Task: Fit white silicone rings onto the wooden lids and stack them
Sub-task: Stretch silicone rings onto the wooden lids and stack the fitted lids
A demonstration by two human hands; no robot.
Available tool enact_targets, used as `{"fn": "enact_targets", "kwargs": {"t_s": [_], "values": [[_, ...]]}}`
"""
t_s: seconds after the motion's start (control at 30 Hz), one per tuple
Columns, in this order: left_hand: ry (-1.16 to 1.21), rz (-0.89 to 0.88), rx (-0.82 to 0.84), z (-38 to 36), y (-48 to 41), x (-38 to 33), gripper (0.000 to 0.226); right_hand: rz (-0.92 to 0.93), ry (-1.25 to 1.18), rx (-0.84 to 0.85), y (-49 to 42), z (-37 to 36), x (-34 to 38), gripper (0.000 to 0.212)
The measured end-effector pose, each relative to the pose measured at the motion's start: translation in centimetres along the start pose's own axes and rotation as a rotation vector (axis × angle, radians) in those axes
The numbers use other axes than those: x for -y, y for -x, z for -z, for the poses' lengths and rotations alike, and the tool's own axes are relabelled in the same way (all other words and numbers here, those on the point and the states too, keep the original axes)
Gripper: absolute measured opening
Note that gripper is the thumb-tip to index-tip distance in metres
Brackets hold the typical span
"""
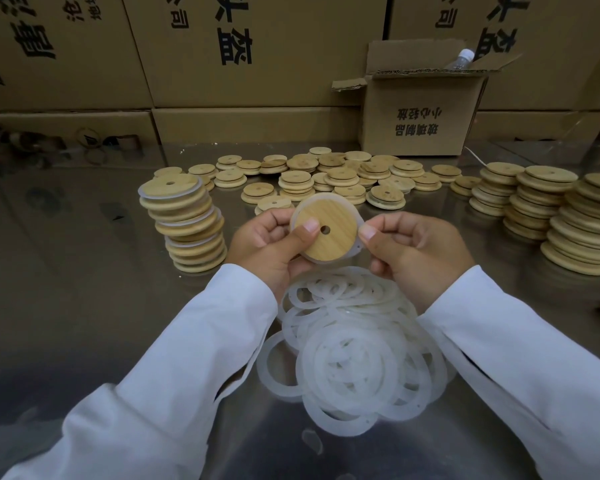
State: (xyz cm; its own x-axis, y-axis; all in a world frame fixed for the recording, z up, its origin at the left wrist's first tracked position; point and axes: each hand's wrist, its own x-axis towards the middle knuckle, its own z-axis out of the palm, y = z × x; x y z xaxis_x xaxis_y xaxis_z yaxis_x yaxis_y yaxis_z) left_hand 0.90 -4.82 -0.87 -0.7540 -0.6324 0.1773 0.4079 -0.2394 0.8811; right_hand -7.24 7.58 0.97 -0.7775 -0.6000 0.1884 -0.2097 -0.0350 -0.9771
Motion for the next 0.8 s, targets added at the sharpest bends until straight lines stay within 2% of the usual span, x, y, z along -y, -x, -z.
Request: {"fn": "enact_targets", "kwargs": {"t_s": [0.2, 0.37, 0.8], "values": [[0.012, -0.003, -0.005, 0.07, -0.02, 0.02, 0.006, -0.001, 0.005, 0.007, 0.0, -0.16, -0.12, 0.014], [-0.082, -0.051, -0.037, 0.24, -0.08, 0.27, 0.009, -0.009, -0.008, -0.038, 0.21, -0.66, -0.36, 0.017], [0.012, 0.053, -0.022, 0.13, -0.25, 0.19, 0.009, 0.025, 0.056, -0.034, 0.09, -0.16, -0.13, 0.017]]}}
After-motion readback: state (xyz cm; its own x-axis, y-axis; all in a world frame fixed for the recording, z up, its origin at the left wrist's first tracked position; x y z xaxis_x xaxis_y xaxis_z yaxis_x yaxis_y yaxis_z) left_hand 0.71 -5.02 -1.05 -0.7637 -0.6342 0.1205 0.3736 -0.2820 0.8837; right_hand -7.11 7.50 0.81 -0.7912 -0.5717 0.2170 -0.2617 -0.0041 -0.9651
